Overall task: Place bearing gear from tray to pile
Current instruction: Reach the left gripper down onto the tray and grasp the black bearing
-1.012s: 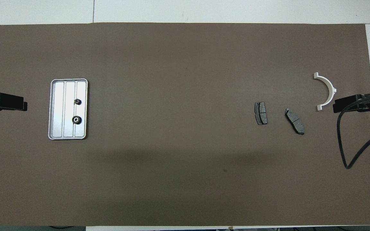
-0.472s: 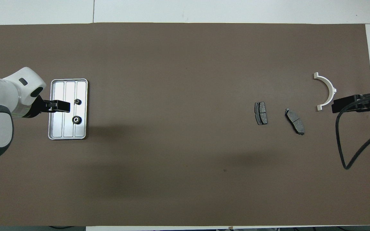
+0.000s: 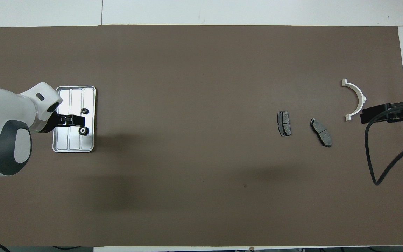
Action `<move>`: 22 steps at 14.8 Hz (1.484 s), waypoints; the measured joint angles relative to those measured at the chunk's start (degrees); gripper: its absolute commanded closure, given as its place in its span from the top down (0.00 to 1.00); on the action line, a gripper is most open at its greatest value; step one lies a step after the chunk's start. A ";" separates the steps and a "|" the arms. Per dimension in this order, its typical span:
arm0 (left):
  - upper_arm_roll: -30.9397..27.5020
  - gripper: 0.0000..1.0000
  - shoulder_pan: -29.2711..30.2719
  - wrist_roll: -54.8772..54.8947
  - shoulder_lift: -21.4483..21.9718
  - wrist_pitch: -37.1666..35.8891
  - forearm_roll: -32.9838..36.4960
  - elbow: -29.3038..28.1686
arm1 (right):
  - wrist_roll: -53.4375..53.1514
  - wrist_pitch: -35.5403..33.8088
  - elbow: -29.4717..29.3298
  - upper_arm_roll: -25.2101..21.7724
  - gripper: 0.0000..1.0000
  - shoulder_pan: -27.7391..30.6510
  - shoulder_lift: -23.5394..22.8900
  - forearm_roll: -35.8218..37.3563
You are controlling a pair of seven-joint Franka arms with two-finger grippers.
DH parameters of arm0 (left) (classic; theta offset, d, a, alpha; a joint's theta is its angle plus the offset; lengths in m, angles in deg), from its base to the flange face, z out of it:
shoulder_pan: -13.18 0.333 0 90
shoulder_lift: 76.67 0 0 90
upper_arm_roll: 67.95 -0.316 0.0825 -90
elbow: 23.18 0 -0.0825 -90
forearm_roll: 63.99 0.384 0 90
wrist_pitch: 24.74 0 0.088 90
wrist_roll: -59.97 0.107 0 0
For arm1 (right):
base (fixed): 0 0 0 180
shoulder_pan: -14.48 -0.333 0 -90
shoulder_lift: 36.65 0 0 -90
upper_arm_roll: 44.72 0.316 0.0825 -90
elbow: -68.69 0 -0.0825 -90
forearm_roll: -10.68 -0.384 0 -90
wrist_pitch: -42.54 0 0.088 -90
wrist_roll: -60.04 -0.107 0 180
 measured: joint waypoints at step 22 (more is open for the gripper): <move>0.03 0.97 0.00 0.45 -5.96 6.55 0.00 -3.47 | 0.00 0.00 0.00 0.00 1.00 0.00 0.00 0.00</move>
